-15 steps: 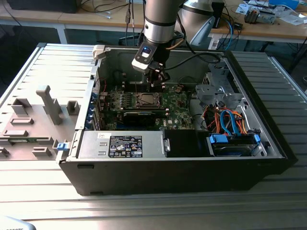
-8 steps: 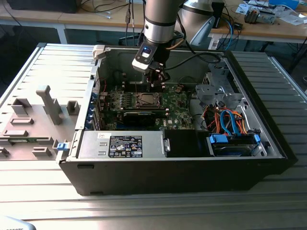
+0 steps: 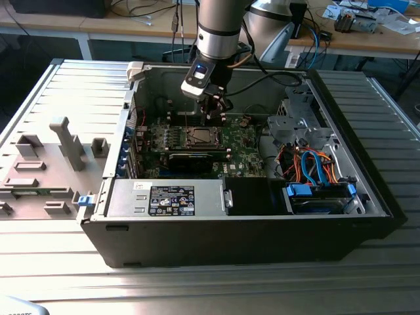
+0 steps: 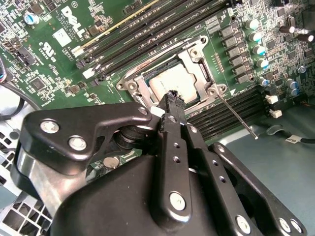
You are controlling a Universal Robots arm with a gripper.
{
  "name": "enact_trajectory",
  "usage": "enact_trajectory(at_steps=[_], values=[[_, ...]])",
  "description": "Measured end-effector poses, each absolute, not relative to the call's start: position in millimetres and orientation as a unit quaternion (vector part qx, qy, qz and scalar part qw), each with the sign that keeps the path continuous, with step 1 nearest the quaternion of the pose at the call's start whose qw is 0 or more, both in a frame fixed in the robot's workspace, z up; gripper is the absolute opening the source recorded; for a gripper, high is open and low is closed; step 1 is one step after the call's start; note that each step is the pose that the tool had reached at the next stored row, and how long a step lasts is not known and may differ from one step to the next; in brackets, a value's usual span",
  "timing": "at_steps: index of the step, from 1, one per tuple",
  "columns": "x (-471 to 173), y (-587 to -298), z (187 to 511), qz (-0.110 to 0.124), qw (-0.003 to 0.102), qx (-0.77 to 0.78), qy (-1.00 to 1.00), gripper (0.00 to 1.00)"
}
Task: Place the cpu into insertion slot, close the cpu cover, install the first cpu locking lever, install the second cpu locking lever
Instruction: 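Install the first cpu locking lever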
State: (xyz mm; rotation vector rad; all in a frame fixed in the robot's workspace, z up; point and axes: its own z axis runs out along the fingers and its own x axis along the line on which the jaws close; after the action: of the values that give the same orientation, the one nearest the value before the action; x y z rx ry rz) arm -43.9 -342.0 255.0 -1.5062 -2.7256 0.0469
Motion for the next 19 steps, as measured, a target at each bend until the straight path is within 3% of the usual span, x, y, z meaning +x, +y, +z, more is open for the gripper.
enact_trajectory(at_steps=[19], values=[[-43.9,-342.0,254.9,0.015,0.013,-0.474,-0.880,0.11]])
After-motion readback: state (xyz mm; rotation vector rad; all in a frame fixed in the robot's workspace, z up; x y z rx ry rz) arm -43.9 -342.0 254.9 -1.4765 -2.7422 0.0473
